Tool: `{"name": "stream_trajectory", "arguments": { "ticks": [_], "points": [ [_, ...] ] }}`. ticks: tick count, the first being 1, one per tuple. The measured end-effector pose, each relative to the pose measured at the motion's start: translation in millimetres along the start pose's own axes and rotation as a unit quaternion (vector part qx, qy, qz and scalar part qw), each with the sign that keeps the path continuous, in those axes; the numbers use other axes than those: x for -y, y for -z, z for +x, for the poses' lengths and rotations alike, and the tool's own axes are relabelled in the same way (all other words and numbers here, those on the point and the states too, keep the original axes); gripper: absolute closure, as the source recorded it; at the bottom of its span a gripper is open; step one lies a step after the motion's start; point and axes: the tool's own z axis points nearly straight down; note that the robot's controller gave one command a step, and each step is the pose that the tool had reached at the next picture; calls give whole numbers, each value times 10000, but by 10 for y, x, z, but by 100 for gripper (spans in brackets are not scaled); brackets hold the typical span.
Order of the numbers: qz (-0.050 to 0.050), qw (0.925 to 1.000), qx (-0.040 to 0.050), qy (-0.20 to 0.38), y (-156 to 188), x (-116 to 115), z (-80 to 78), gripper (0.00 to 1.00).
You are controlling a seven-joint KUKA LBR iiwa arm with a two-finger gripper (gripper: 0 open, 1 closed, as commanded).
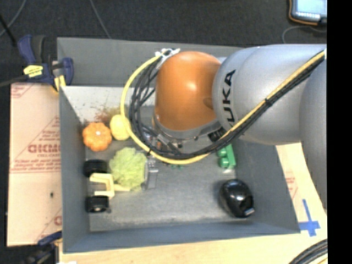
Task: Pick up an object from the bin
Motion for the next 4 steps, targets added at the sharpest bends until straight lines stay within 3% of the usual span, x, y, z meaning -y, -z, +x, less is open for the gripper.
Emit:
{"name": "stream_trajectory", "arguments": {
  "ticks": [1, 3, 4],
  "points": [
    [-7, 10000, 38, -22, 47, 10, -14, 0],
    [3, 9982, 31, 600, -809, -32, -132, 0],
    [-11, 9976, 70, 682, -774, -71, -201, 0]
  ]
}}
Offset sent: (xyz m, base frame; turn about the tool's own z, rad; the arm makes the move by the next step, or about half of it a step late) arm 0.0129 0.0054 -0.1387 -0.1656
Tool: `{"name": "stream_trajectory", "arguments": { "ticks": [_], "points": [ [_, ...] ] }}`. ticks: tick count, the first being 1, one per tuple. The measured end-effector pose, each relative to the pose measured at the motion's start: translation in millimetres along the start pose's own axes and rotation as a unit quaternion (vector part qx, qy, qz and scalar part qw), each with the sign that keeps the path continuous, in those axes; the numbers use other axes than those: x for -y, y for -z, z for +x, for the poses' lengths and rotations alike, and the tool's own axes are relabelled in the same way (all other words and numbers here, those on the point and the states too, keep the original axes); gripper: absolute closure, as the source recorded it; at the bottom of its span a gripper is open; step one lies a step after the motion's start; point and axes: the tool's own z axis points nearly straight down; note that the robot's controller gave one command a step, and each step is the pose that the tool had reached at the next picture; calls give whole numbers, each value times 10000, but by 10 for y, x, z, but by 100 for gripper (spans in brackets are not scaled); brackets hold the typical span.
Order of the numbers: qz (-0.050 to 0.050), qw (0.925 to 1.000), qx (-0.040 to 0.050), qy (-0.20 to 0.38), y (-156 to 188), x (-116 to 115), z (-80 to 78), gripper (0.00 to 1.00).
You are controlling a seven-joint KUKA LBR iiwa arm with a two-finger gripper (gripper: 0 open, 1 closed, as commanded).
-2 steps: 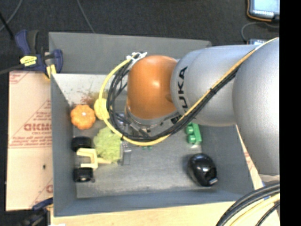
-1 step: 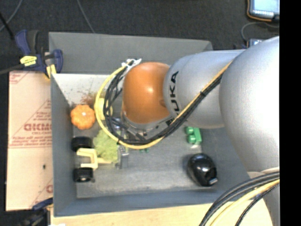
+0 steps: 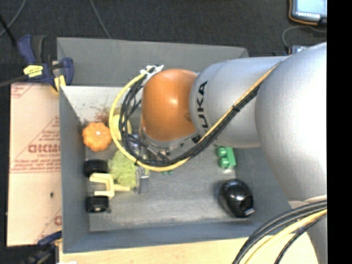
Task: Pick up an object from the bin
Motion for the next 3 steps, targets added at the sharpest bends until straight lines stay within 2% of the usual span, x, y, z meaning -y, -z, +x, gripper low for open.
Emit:
{"name": "stream_trajectory", "arguments": {
  "ticks": [1, 2, 3],
  "points": [
    [-10, 9998, 53, -189, -484, -35, 1, 0],
    [-16, 9997, 47, -221, -659, -9, 29, 100],
    [-14, 9997, 41, -224, -633, -2, 35, 100]
  ]
}}
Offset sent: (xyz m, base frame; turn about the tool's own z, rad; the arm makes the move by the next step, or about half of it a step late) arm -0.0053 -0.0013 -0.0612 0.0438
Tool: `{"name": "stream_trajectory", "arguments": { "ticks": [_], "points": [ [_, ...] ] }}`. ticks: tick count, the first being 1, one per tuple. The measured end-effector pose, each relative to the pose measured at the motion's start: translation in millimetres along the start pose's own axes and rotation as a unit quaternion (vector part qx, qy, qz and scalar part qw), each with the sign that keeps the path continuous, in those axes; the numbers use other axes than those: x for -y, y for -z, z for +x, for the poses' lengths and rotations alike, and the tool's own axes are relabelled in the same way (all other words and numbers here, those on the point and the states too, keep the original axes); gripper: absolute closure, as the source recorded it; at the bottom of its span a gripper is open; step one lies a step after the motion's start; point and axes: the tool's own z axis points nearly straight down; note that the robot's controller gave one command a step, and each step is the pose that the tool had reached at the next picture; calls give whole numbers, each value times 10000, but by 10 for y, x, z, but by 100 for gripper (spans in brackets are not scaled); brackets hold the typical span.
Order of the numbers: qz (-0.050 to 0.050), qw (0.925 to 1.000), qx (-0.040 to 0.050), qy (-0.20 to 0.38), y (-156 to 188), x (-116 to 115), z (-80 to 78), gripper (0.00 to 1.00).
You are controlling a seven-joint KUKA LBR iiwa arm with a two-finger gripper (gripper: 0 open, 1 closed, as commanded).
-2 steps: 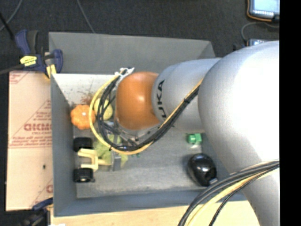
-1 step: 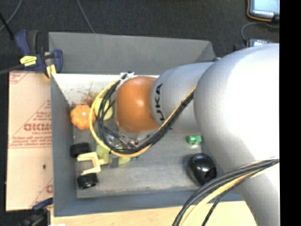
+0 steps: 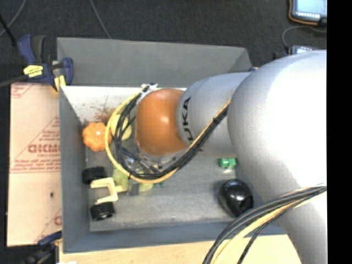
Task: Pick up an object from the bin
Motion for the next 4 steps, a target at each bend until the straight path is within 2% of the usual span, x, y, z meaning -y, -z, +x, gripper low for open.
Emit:
{"name": "stream_trajectory", "arguments": {
  "ticks": [4],
  "points": [
    [2, 10000, -11, -10, 418, 5, -1, 100]
  ]
}}
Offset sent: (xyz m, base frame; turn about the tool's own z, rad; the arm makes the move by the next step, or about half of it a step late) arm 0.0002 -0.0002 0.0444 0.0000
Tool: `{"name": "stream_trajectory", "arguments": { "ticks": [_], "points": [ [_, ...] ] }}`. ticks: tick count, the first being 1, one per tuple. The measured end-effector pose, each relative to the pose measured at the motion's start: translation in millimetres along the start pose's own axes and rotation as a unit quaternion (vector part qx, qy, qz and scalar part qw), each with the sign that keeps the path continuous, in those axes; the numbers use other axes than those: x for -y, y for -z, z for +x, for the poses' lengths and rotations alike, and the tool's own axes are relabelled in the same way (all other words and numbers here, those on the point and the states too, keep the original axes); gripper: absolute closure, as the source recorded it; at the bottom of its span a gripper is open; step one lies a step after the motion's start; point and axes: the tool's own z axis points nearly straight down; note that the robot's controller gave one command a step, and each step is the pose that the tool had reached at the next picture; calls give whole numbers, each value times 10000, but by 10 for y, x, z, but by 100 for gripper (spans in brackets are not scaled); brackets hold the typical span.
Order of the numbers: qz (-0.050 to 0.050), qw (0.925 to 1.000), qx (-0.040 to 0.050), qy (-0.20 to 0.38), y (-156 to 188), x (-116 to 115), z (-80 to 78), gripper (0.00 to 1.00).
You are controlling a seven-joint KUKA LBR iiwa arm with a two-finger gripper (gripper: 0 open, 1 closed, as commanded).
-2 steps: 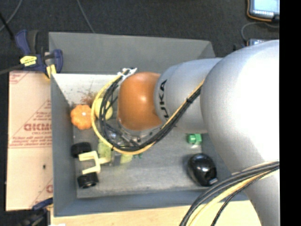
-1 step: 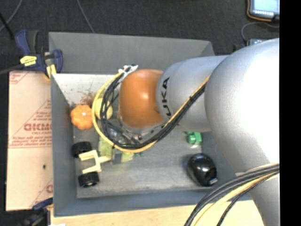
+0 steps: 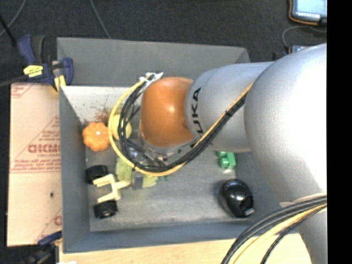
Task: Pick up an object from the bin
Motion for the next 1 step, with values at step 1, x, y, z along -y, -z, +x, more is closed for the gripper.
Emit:
{"name": "stream_trajectory", "arguments": {
  "ticks": [1],
  "points": [
    [-4, 10000, 15, -3, 79, -1, -8, 100]
  ]
}}
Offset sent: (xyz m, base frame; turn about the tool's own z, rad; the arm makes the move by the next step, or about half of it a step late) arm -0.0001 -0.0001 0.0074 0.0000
